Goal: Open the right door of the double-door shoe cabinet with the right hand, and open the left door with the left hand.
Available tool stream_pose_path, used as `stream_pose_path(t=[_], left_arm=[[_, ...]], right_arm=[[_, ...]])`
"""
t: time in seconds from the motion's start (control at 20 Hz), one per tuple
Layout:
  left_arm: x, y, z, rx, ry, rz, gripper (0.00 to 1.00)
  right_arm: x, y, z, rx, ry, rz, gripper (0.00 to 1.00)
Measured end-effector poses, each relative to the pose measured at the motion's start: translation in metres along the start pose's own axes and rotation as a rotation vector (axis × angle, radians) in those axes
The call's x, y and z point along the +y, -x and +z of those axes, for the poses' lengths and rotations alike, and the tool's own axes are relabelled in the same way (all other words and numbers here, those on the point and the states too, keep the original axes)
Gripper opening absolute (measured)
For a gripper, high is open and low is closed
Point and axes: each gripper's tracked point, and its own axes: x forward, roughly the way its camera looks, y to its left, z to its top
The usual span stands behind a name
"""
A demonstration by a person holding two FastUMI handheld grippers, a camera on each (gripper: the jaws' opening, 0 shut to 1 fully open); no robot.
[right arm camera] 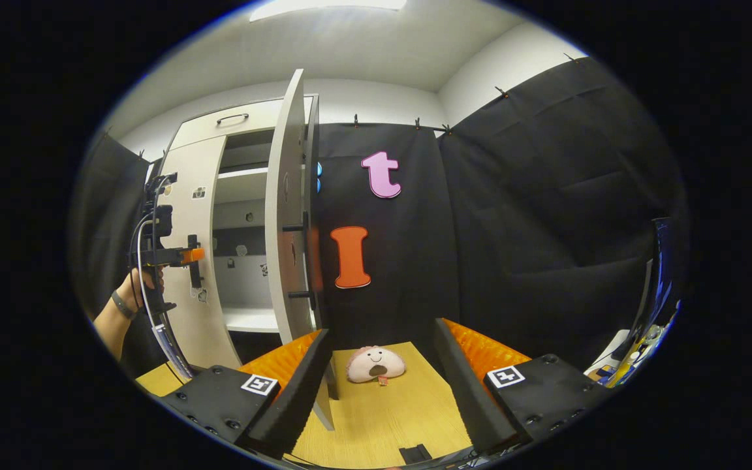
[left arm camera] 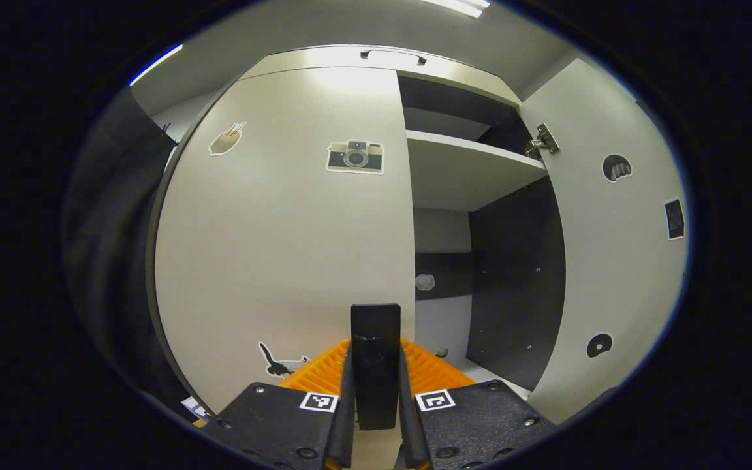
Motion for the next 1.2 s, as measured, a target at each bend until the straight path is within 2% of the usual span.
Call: stream_pose_path(t=[0.05,0.15,0.3,0.35,0.4,0.5,0.6,0.65,0.7,0.75,0.8,0.85,0.9,1.0,1.05,1.1,1.15,1.2], left_arm=[[0.001,0.002,-0.001,0.008,-0.007,-0.002,0.25],[0.000,0.002,-0.002,0.032,-0.055,-0.021,0.26],[-0.002,0.012,-0.007,0.076,-0.129,-0.091,0.27],[-0.002,0.014,-0.007,0.083,-0.126,-0.110,0.26],[-0.001,0.017,-0.007,0.087,-0.116,-0.129,0.26],[0.004,0.023,-0.008,0.093,-0.080,-0.150,0.26],[0.008,0.032,-0.008,0.104,-0.070,-0.137,0.27],[0.010,0.039,-0.007,0.106,-0.078,-0.130,0.26],[0.013,0.044,-0.006,0.104,-0.084,-0.128,0.26],[0.015,0.047,-0.005,0.102,-0.083,-0.130,0.26],[0.016,0.049,-0.004,0.099,-0.077,-0.134,0.26],[0.017,0.052,-0.004,0.099,-0.066,-0.132,0.26],[0.019,0.055,-0.003,0.099,-0.056,-0.125,0.26],[0.024,0.061,-0.002,0.092,-0.054,-0.110,0.26],[0.026,0.064,-0.001,0.088,-0.057,-0.105,0.26],[0.029,0.066,0.000,0.085,-0.062,-0.102,0.26],[0.032,0.068,0.001,0.082,-0.063,-0.098,0.26],[0.034,0.070,0.002,0.081,-0.059,-0.090,0.25]], right_arm=[[0.004,0.001,0.001,-0.002,-0.007,0.006,0.94],[0.012,0.003,0.003,-0.010,-0.008,0.023,0.94],[0.017,-0.003,0.002,-0.006,0.021,0.034,0.94],[0.021,-0.007,0.003,-0.007,0.031,0.037,1.00],[0.025,-0.014,0.007,-0.011,0.038,0.042,0.94],[0.035,-0.015,0.011,-0.021,0.041,0.052,0.94],[0.040,-0.011,0.010,-0.024,0.039,0.068,0.94],[0.042,-0.010,0.009,-0.023,0.043,0.075,1.00],[0.045,-0.010,0.008,-0.024,0.048,0.080,0.94],[0.047,-0.010,0.007,-0.022,0.055,0.085,0.94],[0.048,-0.012,0.006,-0.019,0.059,0.086,1.00],[0.047,-0.013,0.004,-0.012,0.060,0.081,1.00],[0.047,-0.013,0.003,-0.010,0.057,0.078,0.94],[0.047,-0.018,0.005,-0.017,0.043,0.077,0.94],[0.048,-0.020,0.006,-0.016,0.038,0.078,1.00],[0.050,-0.023,0.006,-0.017,0.037,0.078,1.00],[0.051,-0.024,0.007,-0.019,0.038,0.081,0.94],[0.052,-0.026,0.009,-0.025,0.039,0.085,0.94]])
